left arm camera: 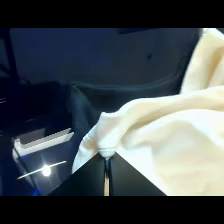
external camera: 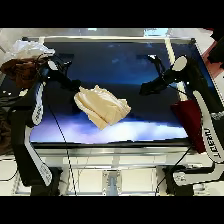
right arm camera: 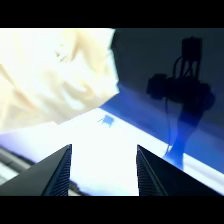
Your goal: Fold the shirts.
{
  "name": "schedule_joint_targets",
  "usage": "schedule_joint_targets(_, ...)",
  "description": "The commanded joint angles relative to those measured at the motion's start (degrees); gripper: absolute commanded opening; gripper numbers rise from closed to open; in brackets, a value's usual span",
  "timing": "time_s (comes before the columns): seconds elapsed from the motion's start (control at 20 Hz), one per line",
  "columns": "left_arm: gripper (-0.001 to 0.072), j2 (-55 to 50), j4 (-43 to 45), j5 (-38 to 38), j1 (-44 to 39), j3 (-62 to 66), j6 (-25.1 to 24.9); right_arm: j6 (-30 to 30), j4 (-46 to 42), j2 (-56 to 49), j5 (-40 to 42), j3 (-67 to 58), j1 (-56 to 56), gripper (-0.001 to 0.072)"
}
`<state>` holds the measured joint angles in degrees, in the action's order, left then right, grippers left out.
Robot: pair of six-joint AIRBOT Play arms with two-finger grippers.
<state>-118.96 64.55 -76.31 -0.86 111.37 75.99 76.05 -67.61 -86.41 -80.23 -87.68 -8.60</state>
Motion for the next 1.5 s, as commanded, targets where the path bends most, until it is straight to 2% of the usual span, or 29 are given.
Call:
schedule_joint_targets(0.0,0.0007,-0.1,-1.5,-0.5,-0.6,0.0,-1.0,0.3,-0.5,0.0,-1.7,2.1,-2.3,0.0441)
schedule_joint_targets(0.15,0.0007,-0.1,-1.5,-1.4,-0.6,0.1,-1.0,0.3,-0.4,-0.6,6.5,9.9,-3.8,0.0443)
schedule_joint_targets(0.25,0.0007,-0.1,-1.5,-2.4,-0.6,1.0,-1.0,0.2,2.5,-2.5,11.7,14.0,-4.8,0.0472)
schedule_joint_targets(0.3,0.0007,-0.1,-1.5,-2.9,-0.6,1.7,-1.0,0.2,4.2,-3.7,13.7,15.4,-5.6,0.0540)
schedule_joint_targets(0.35,0.0007,-0.1,-1.5,-3.2,-0.6,2.3,-1.0,-0.6,5.6,-5.0,15.0,16.1,-6.4,0.0553)
schedule_joint_targets(0.5,0.0007,0.0,-1.5,-3.5,-0.6,3.8,-0.9,-3.8,9.9,-9.2,18.6,16.2,-9.9,0.0553)
schedule_joint_targets(0.7,0.0007,0.0,-1.5,-4.9,-0.6,3.8,-0.8,-4.0,10.4,-11.8,26.6,16.2,-13.3,0.0539)
schedule_joint_targets(0.75,0.0007,0.0,-1.5,-5.5,-0.6,3.8,-0.8,-4.0,10.6,-11.8,28.6,16.1,-13.6,0.0379)
schedule_joint_targets(0.8,0.0007,0.1,-1.6,-6.3,-0.6,3.8,-0.8,-4.1,10.7,-11.8,29.8,15.5,-13.6,0.0019)
schedule_joint_targets(0.95,0.0007,2.9,-1.6,-7.3,-0.5,4.0,-0.9,-5.3,8.7,-11.2,29.3,11.1,-12.7,0.0030)
schedule_joint_targets(1.1,0.0006,9.6,-1.6,-7.1,-0.5,7.1,-1.0,-4.2,1.8,-6.6,26.1,4.9,-11.3,0.0028)
schedule_joint_targets(1.3,0.0006,25.3,-2.2,-8.8,-0.7,7.5,-0.9,-1.2,-12.0,6.3,19.3,-3.1,-10.5,0.0028)
schedule_joint_targets(1.45,0.0006,39.1,-3.4,-9.9,-1.1,7.4,-1.0,-0.6,-17.0,17.7,17.9,-9.9,-10.6,0.0026)
